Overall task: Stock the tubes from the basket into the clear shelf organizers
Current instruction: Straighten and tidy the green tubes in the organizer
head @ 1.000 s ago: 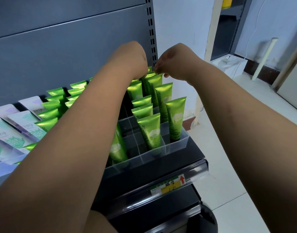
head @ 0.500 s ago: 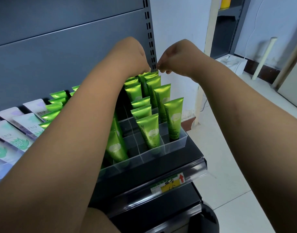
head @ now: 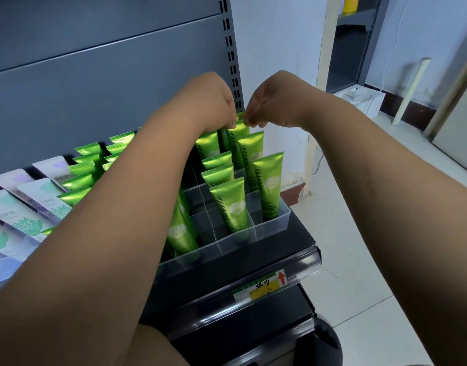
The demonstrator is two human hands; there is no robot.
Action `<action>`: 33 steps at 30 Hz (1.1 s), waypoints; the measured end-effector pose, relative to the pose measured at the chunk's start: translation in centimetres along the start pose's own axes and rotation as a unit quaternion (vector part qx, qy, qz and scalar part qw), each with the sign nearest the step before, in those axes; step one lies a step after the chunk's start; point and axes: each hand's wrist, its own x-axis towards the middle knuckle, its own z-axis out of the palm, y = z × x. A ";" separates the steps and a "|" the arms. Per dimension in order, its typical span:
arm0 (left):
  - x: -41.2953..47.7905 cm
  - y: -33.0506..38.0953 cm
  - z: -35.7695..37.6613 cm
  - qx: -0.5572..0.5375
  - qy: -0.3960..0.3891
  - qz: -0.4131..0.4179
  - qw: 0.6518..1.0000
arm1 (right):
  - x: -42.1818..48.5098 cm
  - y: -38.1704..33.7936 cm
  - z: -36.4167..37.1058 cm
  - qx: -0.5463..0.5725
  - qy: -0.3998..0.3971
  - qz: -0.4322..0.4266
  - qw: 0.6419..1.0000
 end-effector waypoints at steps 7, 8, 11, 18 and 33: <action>0.5 -0.2 0.4 0.016 0.009 0.015 1.000 | -0.2 -0.1 -0.1 -0.008 0.006 -0.013 1.000; 0.4 -0.2 0.4 0.015 0.009 0.015 1.000 | -0.2 0.0 0.0 -0.010 0.005 -0.012 1.000; 0.5 -0.2 0.4 0.006 0.007 0.011 1.000 | -0.1 0.2 0.0 0.007 0.010 -0.006 1.000; 0.1 -0.1 -0.5 0.001 0.028 0.006 1.000 | 0.5 0.8 0.0 0.054 0.013 0.007 0.998; 4.1 -1.9 -3.5 0.086 0.018 0.027 0.996 | 7.0 -1.2 0.6 0.041 0.029 0.012 0.999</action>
